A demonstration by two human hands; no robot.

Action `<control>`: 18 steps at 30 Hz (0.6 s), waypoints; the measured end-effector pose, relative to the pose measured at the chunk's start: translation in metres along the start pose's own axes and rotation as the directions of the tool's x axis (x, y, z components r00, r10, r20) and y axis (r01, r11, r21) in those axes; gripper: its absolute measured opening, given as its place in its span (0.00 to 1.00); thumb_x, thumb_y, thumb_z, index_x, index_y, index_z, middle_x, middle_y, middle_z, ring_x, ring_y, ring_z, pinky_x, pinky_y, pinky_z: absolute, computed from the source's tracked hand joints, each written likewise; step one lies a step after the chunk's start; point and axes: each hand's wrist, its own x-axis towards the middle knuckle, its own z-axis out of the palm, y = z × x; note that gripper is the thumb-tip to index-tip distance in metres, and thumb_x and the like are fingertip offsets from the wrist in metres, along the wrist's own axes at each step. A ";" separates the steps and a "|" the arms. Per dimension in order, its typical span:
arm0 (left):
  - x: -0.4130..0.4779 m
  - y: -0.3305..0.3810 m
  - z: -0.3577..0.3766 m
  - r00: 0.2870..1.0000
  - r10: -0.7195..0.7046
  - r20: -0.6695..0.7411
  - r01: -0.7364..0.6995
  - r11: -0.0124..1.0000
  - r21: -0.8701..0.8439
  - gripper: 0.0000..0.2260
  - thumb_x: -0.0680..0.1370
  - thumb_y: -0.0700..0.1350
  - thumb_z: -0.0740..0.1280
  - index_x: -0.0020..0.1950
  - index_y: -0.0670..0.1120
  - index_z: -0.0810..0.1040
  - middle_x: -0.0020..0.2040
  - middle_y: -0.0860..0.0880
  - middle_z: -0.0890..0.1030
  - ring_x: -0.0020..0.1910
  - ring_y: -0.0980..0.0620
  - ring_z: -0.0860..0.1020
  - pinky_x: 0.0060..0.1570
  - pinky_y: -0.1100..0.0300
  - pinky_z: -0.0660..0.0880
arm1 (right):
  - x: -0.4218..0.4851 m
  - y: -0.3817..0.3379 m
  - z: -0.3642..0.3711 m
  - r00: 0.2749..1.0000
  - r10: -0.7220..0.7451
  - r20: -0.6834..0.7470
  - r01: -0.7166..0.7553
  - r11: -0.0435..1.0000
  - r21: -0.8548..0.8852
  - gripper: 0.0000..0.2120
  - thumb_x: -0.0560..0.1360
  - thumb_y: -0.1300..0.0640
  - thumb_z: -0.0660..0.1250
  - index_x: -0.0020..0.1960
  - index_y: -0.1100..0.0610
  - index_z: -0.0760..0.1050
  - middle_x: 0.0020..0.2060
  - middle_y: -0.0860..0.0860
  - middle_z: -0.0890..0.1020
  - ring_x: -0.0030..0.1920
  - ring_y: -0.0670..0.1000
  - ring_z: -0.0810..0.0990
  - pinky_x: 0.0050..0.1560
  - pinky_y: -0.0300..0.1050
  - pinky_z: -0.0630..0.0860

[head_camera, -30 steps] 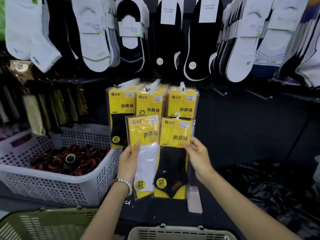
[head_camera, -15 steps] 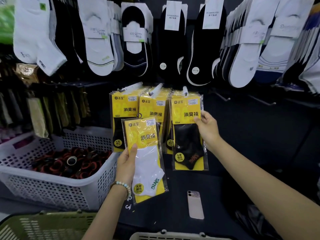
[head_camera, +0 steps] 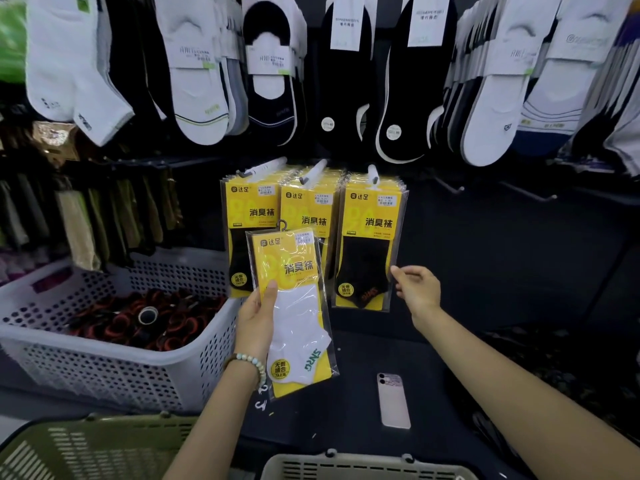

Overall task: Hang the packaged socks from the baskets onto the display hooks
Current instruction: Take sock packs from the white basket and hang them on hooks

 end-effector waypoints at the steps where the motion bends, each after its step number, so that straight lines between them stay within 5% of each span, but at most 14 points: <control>1: 0.000 0.000 0.002 1.000 -0.001 0.011 0.001 1.000 -0.001 0.16 0.78 0.56 0.60 0.59 0.49 0.78 0.56 0.51 0.81 0.57 0.51 0.78 0.62 0.47 0.71 | -0.004 0.003 -0.002 1.000 0.000 -0.008 0.001 1.000 0.003 0.10 0.73 0.56 0.72 0.51 0.58 0.74 0.49 0.59 0.80 0.48 0.53 0.79 0.56 0.54 0.78; 7: -0.002 0.000 0.024 0.996 0.015 0.091 -0.018 0.999 0.031 0.09 0.79 0.53 0.60 0.52 0.54 0.79 0.49 0.56 0.83 0.52 0.57 0.79 0.57 0.55 0.74 | -0.040 -0.009 0.006 0.957 -0.081 0.279 0.064 0.996 0.068 0.08 0.76 0.50 0.67 0.51 0.53 0.75 0.49 0.52 0.80 0.44 0.46 0.80 0.39 0.35 0.76; 11: -0.005 0.005 0.050 0.984 0.012 0.179 -0.016 1.000 0.025 0.10 0.79 0.52 0.61 0.51 0.51 0.81 0.47 0.52 0.84 0.47 0.55 0.82 0.49 0.58 0.78 | -0.059 -0.019 0.013 0.890 -0.119 0.440 0.067 0.989 0.132 0.10 0.77 0.52 0.66 0.55 0.55 0.77 0.50 0.52 0.83 0.48 0.47 0.83 0.43 0.35 0.79; 16: -0.007 0.017 0.079 0.970 0.081 0.227 -0.081 0.997 -0.010 0.08 0.78 0.48 0.63 0.52 0.47 0.79 0.45 0.51 0.84 0.42 0.60 0.82 0.38 0.68 0.76 | -0.058 -0.025 0.001 0.916 -0.247 0.317 0.130 0.929 0.347 0.06 0.78 0.59 0.64 0.54 0.54 0.76 0.47 0.48 0.85 0.49 0.46 0.84 0.47 0.39 0.80; 18: -0.007 0.022 0.088 0.963 0.081 0.256 -0.083 0.997 -0.005 0.12 0.78 0.48 0.63 0.60 0.47 0.75 0.51 0.51 0.82 0.49 0.60 0.81 0.48 0.64 0.77 | -0.052 -0.028 -0.006 0.926 -0.291 0.239 0.200 0.917 0.344 0.05 0.79 0.59 0.63 0.53 0.53 0.75 0.49 0.49 0.84 0.50 0.47 0.83 0.51 0.41 0.79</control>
